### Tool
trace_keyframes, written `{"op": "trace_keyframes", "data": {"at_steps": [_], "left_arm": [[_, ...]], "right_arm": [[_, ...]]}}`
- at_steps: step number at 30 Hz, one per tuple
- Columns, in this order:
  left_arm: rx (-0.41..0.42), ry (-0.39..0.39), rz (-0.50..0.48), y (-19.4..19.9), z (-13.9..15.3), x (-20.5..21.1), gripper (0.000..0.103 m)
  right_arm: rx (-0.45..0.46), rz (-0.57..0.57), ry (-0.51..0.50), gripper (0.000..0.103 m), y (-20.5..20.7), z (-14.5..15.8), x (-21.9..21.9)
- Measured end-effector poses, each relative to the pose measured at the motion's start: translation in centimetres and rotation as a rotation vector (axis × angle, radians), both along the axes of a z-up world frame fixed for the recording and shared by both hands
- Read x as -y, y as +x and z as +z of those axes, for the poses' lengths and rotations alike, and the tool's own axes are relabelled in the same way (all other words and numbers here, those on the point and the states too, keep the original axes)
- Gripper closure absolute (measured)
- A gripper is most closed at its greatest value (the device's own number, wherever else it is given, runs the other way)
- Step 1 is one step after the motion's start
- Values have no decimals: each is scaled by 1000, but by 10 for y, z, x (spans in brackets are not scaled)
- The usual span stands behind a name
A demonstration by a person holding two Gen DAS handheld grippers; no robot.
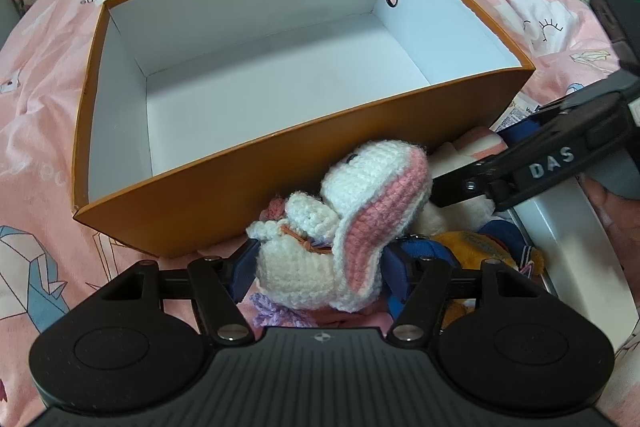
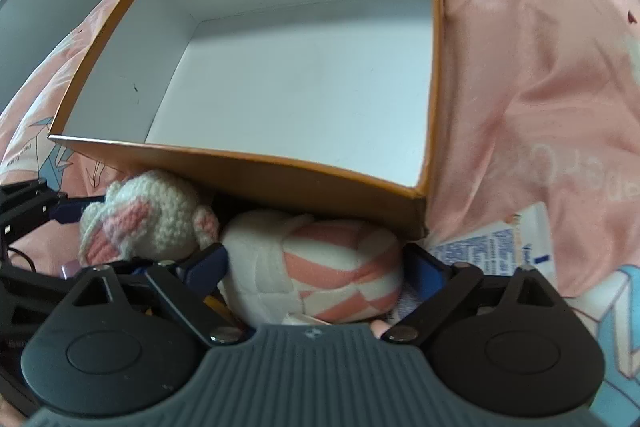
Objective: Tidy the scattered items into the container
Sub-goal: 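Grasp the crocheted bunny with the left tool while the right tool grasps the striped-cup plush dog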
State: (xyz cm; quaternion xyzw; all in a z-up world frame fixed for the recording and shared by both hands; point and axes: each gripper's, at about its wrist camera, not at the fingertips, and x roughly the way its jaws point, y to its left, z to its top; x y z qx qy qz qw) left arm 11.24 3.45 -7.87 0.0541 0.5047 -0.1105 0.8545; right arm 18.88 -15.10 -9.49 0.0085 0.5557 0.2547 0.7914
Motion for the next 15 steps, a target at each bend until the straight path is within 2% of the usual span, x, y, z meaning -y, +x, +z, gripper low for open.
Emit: {"op": "trace_keyframes", "data": {"at_steps": [2,7,8,11,15], "left_arm": [[8,-9,7,-1,1,-2,34],[29,-25,27,-8,10,-4,42],[34,-32,31,-10,13,-5,43],[47,-68,42,-17,23,-7,45],[75,-91,71,-26,38,-13,46]], "right_arm": [[21,14,-14,10,-3,2,-2],[92,33,-28,28,-17,20,-2],[111,41,-31,29,-21,25,-2],[190,79,-56,38,-36,42,-7],[295,130,-95,45,-56,61,-13]]}}
